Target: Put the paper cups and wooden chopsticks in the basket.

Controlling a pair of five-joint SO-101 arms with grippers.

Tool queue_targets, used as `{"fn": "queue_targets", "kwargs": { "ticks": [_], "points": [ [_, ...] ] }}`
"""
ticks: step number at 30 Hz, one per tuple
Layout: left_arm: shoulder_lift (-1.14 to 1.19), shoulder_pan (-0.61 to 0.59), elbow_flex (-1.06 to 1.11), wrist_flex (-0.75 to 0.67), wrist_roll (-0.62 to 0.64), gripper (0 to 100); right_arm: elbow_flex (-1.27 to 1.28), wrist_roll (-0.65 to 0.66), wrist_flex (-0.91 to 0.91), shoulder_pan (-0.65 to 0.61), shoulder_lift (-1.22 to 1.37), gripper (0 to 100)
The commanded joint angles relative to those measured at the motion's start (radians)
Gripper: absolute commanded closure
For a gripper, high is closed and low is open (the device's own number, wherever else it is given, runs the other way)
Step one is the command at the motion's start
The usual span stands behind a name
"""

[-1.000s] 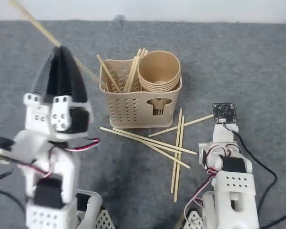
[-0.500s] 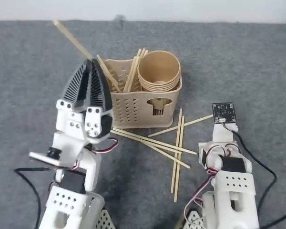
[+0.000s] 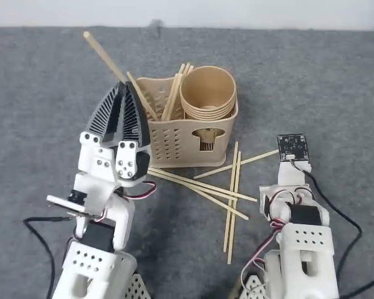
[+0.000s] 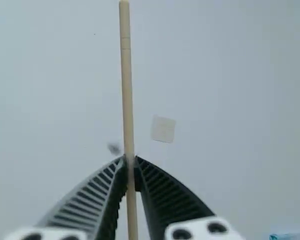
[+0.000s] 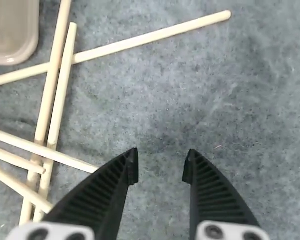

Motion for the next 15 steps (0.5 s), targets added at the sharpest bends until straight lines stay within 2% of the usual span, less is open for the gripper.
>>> {"fn": "queue_targets", "kwargs": {
  "ticks": [1, 7, 12, 15],
  "points": [
    [0.052, 0.003, -0.039, -0.031, -0.008, 98, -0.034, 0.008, -0.007, -0.004, -0.018, 83.6],
    [0.267, -0.026, -0.174, -0.031, -0.003, 98, -0.034, 0.008, -0.007, -0.004, -0.018, 83.6],
    [0.359, -0.051, -0.217, -0.031, -0.006, 98, -0.032, 0.008, -0.01, -0.004, -0.018, 83.6],
    [0.364, -0.052, -0.214, -0.023, 0.0, 90, -0.032, 0.008, -0.012, -0.004, -0.018, 83.6]
  ]
}}
